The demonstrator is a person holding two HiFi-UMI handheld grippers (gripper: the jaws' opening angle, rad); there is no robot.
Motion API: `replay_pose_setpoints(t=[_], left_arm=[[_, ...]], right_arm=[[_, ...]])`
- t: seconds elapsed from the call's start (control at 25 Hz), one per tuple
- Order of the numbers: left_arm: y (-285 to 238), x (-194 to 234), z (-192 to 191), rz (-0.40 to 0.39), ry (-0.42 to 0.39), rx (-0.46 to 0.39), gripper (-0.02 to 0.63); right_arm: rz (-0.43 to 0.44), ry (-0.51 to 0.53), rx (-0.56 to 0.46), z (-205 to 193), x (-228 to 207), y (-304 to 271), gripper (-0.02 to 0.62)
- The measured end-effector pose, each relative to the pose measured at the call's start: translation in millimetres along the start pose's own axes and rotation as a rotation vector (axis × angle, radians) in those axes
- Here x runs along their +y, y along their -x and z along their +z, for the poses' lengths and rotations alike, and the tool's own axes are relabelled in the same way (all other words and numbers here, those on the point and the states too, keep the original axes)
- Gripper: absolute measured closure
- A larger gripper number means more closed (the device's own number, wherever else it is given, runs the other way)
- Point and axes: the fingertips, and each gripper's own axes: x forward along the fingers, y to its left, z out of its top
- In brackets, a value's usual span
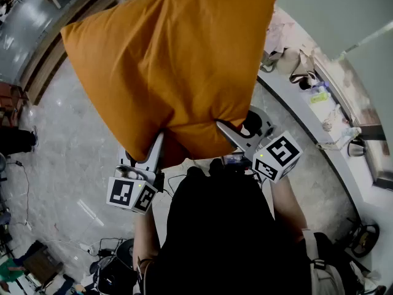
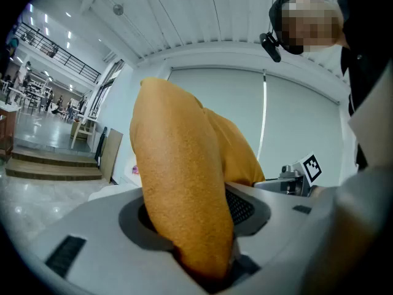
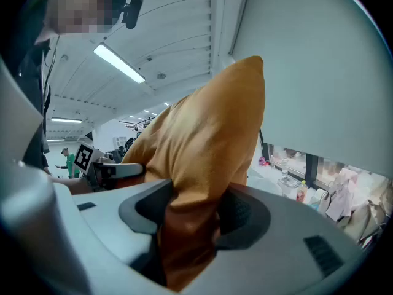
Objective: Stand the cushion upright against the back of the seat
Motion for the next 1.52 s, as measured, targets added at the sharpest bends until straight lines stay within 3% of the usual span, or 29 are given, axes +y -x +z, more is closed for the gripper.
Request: replay_pose_setpoints(t=[0.64, 0.92, 1.52], left_arm=[[29.3, 19.9, 4.0, 0.002, -0.015, -0.013, 0.364], [42.9, 33.5, -13.1, 0.008, 0.007, 0.024, 0.362], [66.4, 66.0, -22.3, 0.013, 0.018, 0.039, 0.373]], right_arm=[[0.008, -0.06, -0.034, -2.5, 31.3, -11.9, 0.359], [-0.005, -0.102, 0.011, -22.5, 43.5, -21.1, 0.359], [-0.034, -0.083, 0.041, -32.9, 71.4, -46.8, 0.371]])
